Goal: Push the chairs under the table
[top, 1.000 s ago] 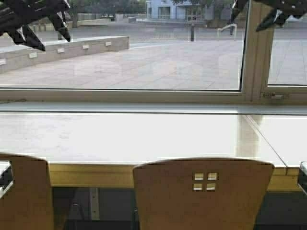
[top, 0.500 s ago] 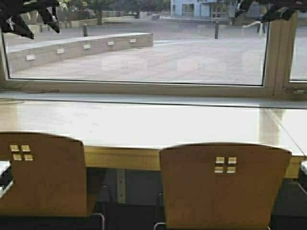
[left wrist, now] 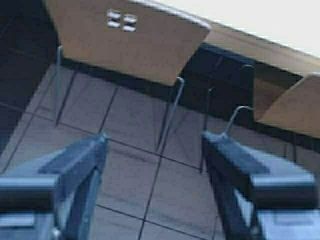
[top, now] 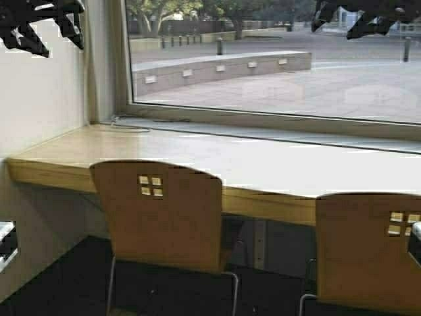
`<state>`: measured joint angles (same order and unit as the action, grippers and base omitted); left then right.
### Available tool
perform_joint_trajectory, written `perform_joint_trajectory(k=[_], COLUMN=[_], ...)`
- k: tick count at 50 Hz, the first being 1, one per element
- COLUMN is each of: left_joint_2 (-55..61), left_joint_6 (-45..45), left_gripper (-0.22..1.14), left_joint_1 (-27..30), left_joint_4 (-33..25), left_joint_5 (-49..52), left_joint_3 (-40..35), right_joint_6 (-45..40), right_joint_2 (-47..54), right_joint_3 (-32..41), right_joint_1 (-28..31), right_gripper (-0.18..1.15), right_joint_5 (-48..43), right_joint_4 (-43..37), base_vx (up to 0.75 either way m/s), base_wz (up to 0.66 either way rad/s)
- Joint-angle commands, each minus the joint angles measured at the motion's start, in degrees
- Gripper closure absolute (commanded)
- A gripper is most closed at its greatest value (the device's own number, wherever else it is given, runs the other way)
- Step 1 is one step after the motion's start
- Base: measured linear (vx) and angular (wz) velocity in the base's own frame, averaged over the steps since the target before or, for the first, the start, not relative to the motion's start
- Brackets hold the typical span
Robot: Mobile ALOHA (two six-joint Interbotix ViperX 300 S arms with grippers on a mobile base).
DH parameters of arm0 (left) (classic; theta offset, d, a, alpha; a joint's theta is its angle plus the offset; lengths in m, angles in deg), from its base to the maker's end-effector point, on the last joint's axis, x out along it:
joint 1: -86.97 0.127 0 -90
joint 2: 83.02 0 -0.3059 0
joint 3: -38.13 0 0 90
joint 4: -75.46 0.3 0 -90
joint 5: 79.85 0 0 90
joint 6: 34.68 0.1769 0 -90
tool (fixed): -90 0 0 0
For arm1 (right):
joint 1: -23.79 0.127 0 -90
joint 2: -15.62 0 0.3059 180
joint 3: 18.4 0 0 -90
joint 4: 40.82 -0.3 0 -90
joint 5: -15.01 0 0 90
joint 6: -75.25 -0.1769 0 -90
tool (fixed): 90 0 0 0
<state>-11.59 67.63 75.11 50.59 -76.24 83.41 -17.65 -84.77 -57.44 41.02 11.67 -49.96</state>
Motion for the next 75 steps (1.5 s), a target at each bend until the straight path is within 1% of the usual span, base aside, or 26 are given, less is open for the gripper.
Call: perform_joint_trajectory(k=[1, 11, 24, 33, 50, 62, 75], left_joint_2=[-0.2, -0.2, 0.1, 2.2, 1.9, 1.7, 1.0], left_joint_6=[0.1, -0.4, -0.6, -0.8, -2.7, -2.9, -2.7], left_gripper=[0.01, 0.01, 0.01, 0.01, 0.01, 0.01, 0.01], left_joint_1=[0.2, 0.7, 0.7, 0.8, 0.7, 0.7, 0.7], left_joint_4=[0.2, 0.3, 0.2, 0.1, -0.1, -0.1, -0.2], left_joint_5=[-0.7, -0.9, -1.1, -1.1, -0.3, -0.1, 0.2], left_joint_3=[-1.4, -1.7, -1.5, -1.3, -1.8, -1.8, -2.1], right_joint_6=[0.2, 0.4, 0.3, 0.2, 0.4, 0.6, 0.4], right_joint_2=[-0.8, -0.4, 0.0, 2.6, 2.5, 2.5, 2.5], right_joint_3=[0.8, 1.8, 3.3, 4.3, 4.5, 3.8, 4.7], right_joint_1=[0.1, 0.1, 0.1, -0.5, -0.5, -0.5, -0.5], right_gripper=[0.03, 0.03, 0.03, 0.03, 0.03, 0.03, 0.03], right_joint_5=[-0.1, -0.2, -0.2, -0.4, 0.6, 0.8, 1.1], right_joint_4=[-0.2, 0.2, 0.1, 0.1, 0.2, 0.3, 0.3], base_vx=[-0.31, -0.34, -0.33, -0.33, -0.37, -0.30, -0.30], base_wz=[0.43, 0.33, 0.10, -0.03, 0.01, -0.04, -0.11])
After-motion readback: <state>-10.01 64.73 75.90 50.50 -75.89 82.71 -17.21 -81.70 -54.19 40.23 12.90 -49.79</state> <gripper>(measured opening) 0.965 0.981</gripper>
